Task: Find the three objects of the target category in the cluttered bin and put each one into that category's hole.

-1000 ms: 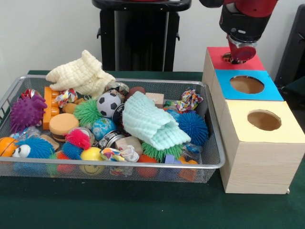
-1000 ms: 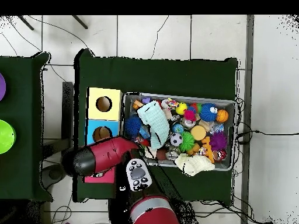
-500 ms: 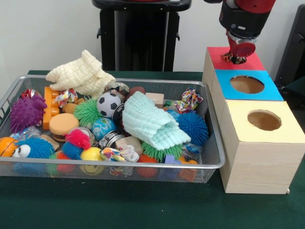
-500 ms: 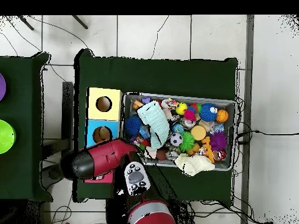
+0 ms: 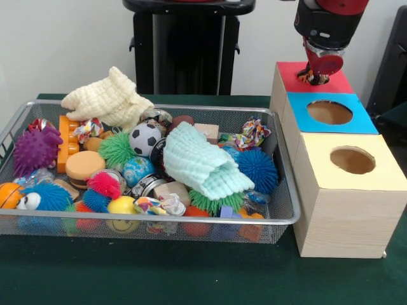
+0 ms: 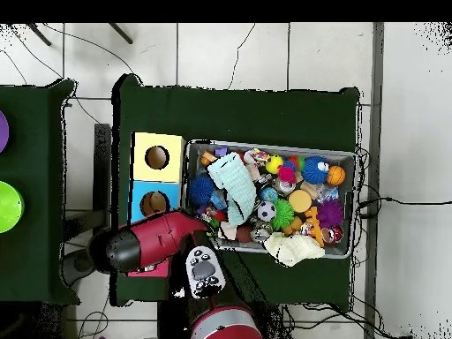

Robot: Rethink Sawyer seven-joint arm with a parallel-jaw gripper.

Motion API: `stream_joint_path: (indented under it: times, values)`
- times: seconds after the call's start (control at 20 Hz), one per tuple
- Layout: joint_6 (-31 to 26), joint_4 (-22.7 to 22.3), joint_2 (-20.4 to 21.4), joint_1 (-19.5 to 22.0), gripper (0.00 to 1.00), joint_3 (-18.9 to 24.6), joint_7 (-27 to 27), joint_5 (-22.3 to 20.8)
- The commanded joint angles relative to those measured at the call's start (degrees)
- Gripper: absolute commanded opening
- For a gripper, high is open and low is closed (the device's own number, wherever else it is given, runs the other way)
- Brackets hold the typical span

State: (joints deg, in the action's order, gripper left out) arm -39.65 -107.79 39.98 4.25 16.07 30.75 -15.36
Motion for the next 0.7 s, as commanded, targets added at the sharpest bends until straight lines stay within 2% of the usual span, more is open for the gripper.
stream_joint_path:
  times: [0.05, 0.45, 0.7]
  values:
    - [-7.2, -1.6, 0.2, 0.3, 1.0, -2.0, 9.3, -1.8]
    - [-8.2, 0.3, 1.1, -1.0, 1.0, -2.1, 10.2, -1.0]
    - [-12.5, 0.5, 5.1, 0.8, 1.0, -0.3, 7.8, 1.7]
